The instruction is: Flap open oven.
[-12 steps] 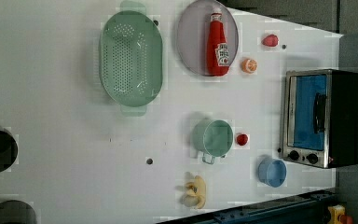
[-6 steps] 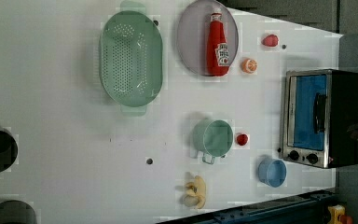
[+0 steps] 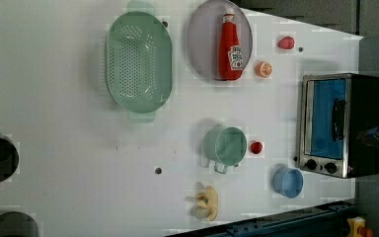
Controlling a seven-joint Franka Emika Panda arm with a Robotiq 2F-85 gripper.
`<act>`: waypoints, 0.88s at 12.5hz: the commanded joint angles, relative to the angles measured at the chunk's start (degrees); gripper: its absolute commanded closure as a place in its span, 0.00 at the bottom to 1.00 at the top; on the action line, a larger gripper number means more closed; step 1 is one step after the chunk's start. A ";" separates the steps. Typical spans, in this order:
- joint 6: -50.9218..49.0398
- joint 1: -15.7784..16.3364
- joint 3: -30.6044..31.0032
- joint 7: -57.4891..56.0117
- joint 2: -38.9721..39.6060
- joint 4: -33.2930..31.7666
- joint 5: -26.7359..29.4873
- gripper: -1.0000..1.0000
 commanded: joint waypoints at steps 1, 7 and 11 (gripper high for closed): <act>6.23 -0.81 -5.18 -15.76 -0.01 -3.18 0.35 0.82; 15.78 -1.04 -15.00 -47.28 5.84 -4.09 0.37 0.82; 22.66 -1.26 -19.07 -54.70 11.25 -4.08 0.39 0.82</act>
